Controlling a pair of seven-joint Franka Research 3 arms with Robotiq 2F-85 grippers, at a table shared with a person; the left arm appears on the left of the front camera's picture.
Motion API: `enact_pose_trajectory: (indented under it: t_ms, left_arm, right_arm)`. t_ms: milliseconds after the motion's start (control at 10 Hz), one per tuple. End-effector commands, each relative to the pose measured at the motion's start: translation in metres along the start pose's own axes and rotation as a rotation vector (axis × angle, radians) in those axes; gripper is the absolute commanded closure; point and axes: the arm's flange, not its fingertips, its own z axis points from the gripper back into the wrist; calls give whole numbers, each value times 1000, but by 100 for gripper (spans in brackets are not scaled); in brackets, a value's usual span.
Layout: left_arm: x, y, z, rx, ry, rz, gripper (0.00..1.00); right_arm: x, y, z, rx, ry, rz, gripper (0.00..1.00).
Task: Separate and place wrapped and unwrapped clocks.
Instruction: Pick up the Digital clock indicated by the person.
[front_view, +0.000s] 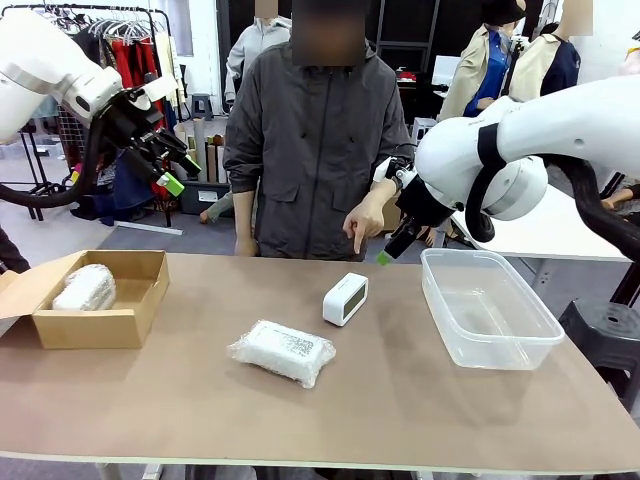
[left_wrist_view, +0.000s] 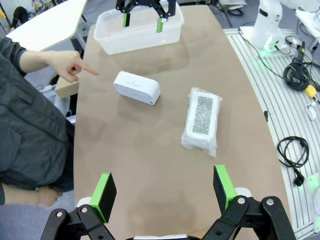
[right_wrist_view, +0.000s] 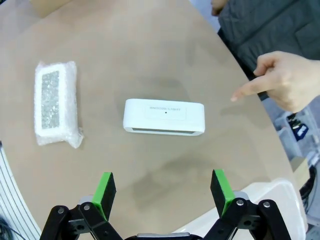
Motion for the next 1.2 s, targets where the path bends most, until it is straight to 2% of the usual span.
enact_pose_trajectory:
  t_ms: [0, 200, 400, 600, 700, 800, 1000, 1100]
  left_arm:
    - [0, -1, 1, -4, -7, -1, 0]
    - [0, -1, 1, -4, -7, -1, 0]
    - [0, -1, 1, -4, -7, -1, 0]
    - [0, -1, 1, -4, -7, -1, 0]
    - [0, -1, 1, -4, -7, -1, 0]
    - [0, -1, 1, -4, -7, -1, 0]
    - [0, -1, 1, -4, -7, -1, 0]
    - [0, -1, 1, -4, -7, -1, 0]
  right_arm:
    - [20, 10, -11, -59, 19, -169, 0]
    - [40, 21, -25, -216, 51, -303, 0]
    - [57, 29, -36, -222, 67, -394, 0]
    - [74, 21, -44, -264, 53, -615, 0]
    - [78, 22, -53, -281, 65, -680, 0]
    - [78, 23, -63, -266, 120, -728, 0]
    - [72, 18, -78, -314, 175, -772, 0]
    - [69, 18, -76, -315, 215, -756, 0]
